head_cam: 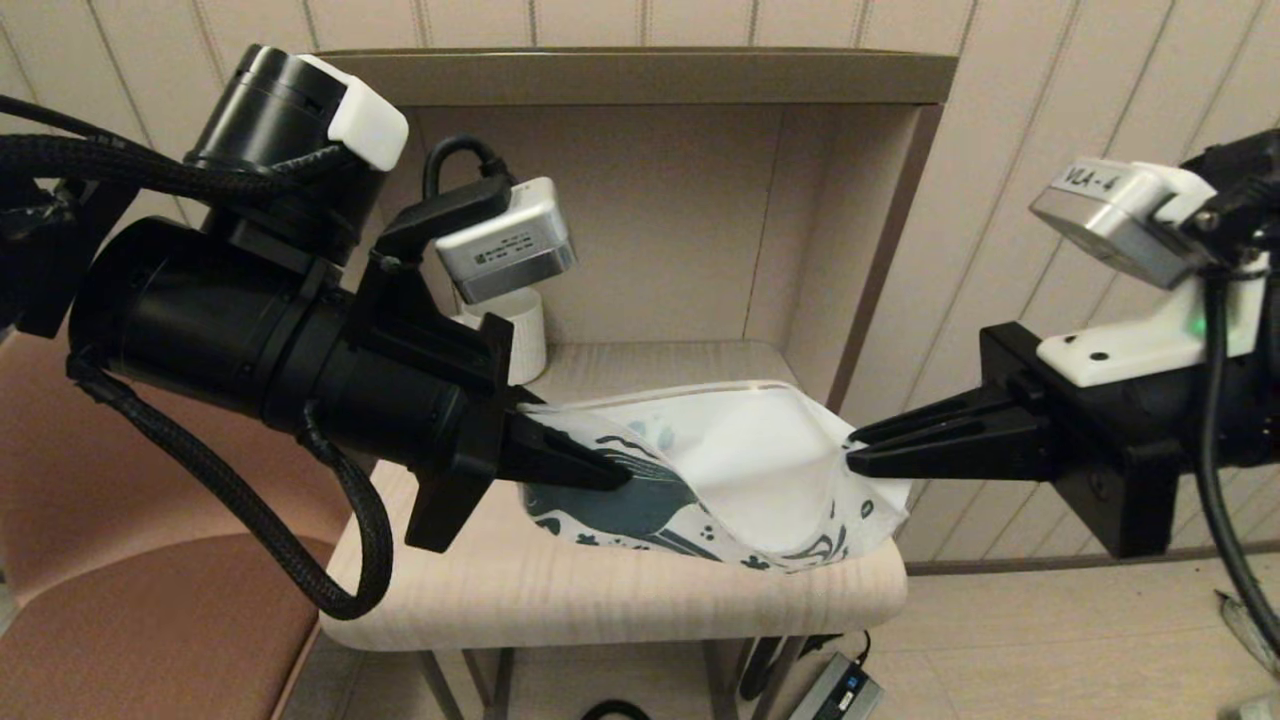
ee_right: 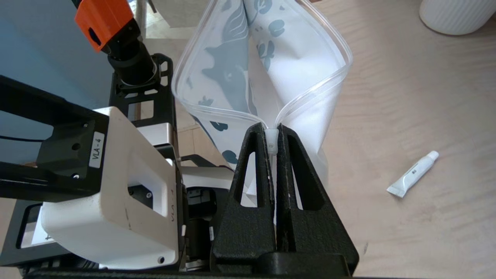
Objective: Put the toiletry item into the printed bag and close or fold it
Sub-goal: Open the storage bag
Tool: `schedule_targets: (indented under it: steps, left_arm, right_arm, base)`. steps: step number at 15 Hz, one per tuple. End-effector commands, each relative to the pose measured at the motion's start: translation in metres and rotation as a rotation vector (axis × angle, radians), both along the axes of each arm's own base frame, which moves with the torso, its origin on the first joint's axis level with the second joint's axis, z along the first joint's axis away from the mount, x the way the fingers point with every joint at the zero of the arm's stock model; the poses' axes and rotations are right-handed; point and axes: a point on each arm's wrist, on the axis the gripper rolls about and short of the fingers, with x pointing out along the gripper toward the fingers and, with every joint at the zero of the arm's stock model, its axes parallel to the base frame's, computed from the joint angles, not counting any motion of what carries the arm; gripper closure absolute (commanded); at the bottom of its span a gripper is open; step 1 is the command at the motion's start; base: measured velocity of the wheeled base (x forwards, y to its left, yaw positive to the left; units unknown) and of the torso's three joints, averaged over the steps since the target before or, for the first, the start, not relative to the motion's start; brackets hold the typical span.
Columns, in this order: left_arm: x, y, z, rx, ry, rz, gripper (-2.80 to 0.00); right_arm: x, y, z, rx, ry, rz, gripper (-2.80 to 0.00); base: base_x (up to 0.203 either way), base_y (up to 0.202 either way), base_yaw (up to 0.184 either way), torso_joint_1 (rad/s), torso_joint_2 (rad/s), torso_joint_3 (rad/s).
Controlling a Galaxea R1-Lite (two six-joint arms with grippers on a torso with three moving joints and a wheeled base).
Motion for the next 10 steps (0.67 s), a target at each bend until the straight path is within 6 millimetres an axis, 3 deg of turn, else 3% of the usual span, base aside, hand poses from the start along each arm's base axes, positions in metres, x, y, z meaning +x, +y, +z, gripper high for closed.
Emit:
schedule_targets:
  steps: [1, 7, 8, 10]
  left_arm:
    - [-0.0013, -0.0018, -0.0010, 0.003, 0.004, -0.011, 0.00]
    - [-0.0005, -0.0030, -0.0018, 0.006, 0.003, -0.011, 0.00]
    - [-0.0005, -0.0030, -0.0018, 0.005, 0.005, -0.011, 0.00]
    - [-0.0008, -0.0027, -0.0022, 0.006, 0.005, -0.011, 0.00]
  right_arm:
    - [0.0022, 0.0016, 0.0001, 0.001, 0.003, 0.008, 0.00]
    - [-0.0004, -0.0009, -0.0002, -0.003, 0.006, -0.002, 0.00]
    - [-0.0009, -0.0019, -0.0011, -0.004, 0.007, -0.007, -2.80]
    - [-0.0003, -0.0016, -0.0013, -0.004, 0.005, -0.007, -2.80]
  base:
    - [0.000, 0.000, 0.000, 0.000, 0.00, 0.000]
    - [0.000, 0.000, 0.000, 0.000, 0.00, 0.000]
    - [0.000, 0.000, 0.000, 0.000, 0.00, 0.000]
    - [0.000, 0.000, 0.000, 0.000, 0.00, 0.000]
